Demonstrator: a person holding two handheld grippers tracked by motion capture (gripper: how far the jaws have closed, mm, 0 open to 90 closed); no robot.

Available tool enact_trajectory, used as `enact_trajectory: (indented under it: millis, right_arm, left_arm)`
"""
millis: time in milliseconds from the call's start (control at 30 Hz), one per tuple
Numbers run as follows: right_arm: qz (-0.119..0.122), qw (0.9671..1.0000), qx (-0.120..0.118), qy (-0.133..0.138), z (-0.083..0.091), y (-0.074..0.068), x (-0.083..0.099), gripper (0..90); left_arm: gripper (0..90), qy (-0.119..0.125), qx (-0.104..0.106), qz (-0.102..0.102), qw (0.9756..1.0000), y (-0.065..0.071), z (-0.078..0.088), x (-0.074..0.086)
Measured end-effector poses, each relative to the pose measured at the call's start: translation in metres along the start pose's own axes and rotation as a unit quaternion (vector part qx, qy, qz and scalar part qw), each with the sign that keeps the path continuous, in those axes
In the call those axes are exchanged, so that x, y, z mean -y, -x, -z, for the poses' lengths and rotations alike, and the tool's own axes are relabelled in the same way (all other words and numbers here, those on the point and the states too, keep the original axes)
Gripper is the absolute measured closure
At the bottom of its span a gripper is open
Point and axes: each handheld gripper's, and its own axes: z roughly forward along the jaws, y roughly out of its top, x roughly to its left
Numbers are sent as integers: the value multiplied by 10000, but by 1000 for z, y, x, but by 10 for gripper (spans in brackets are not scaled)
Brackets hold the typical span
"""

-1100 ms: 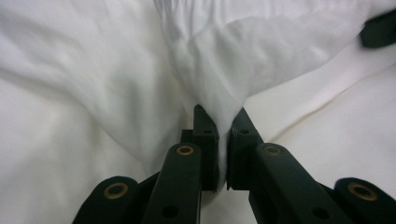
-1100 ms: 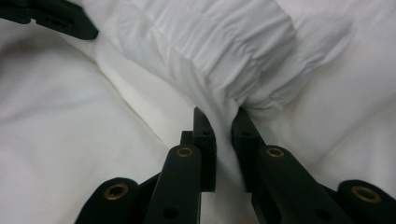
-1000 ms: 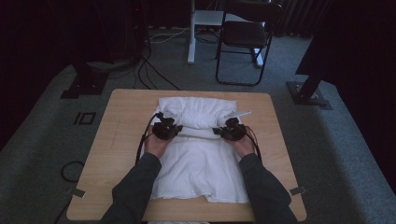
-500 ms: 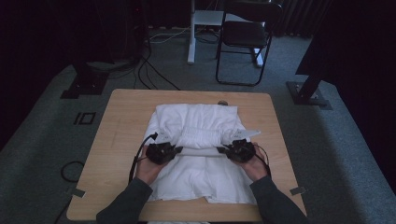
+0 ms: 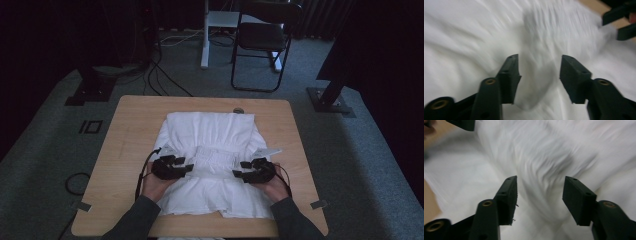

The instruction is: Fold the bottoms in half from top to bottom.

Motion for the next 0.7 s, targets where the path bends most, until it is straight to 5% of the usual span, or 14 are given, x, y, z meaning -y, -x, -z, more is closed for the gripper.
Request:
enact_trajectory:
  millis: [67,167,267,367,500,700]
  right_arm:
    - [-103,9992,240,289,7,8,-9,413]
    - [-428,9966,599,371,1,26,-21,611]
    - [-430,9951,828,319,-20,42,-29,707]
    - [-403,9930,1105,-118,-44,51,-31,717]
    - [-496,9951,797,-313,-52,50,-24,736]
    - [-583,9982,37,-102,-27,36,-13,718]
  left_arm:
    - [705,22,-165,96,9998,-6,-3,-11]
    - [880,-202,-452,87,9987,-14,-23,-22]
    - [899,-443,-464,116,9979,-19,-48,-27]
    - [877,-603,-377,-54,9975,-15,-64,-24]
    - [827,-639,-329,-205,9972,-5,-64,-16]
    - [791,-425,-73,-315,9986,16,-50,9]
